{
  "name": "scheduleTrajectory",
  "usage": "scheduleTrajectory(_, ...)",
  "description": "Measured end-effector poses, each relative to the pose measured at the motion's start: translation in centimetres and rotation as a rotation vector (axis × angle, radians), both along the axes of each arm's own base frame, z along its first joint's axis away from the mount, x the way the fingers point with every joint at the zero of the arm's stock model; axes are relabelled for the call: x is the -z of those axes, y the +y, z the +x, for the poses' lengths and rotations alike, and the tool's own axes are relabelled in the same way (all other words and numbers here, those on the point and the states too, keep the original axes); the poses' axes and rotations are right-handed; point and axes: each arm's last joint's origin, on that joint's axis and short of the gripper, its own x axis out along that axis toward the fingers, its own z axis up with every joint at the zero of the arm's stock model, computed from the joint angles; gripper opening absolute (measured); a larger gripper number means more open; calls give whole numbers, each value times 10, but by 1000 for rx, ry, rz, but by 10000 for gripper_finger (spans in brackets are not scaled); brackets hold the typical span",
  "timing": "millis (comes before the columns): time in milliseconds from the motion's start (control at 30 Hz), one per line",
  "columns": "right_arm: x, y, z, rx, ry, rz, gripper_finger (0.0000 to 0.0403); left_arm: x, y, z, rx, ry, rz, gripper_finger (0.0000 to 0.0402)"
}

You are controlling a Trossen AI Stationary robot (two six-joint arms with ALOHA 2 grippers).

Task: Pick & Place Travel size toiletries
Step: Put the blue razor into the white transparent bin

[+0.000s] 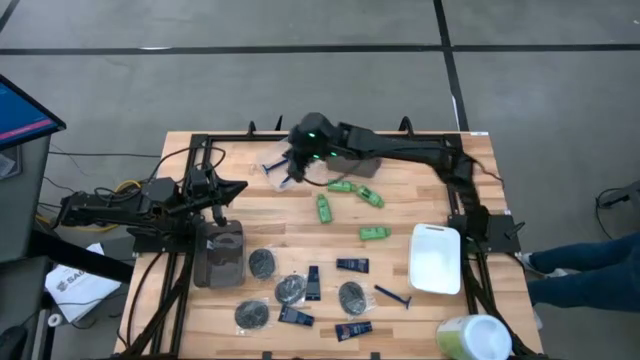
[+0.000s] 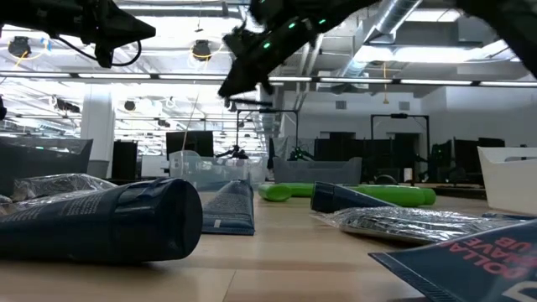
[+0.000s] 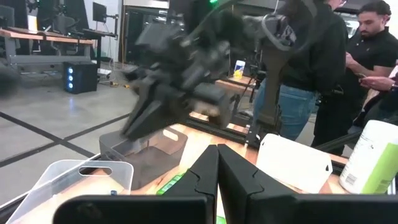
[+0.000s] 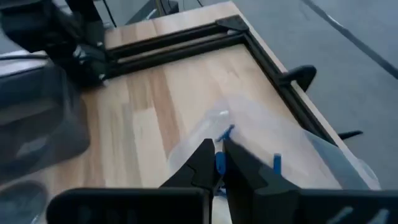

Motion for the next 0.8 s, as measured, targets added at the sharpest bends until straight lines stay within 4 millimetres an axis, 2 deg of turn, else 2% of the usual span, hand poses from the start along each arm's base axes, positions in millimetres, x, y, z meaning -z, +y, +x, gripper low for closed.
scheduleTrajectory(100,13,-17,21,34,-2,31,18,0,0,0,0,-1,0,0)
scheduleTrajectory(233,28,-35,36,92,34,95,25,0,0,0,0,-4,-2,0)
scheduleTrajectory(433,40,-38,48,117,103,145,36,0,0,0,0,-5,-5,0)
scheduleTrajectory(567,40,-36,50,111,123,148,78,0,0,0,0,-3,-2,0)
scheduleTrajectory(700,39,-36,49,112,128,149,144,0,0,0,0,-3,-1,0)
scheduleTrajectory(800,25,-33,40,105,161,155,191,0,0,0,0,-4,-2,0)
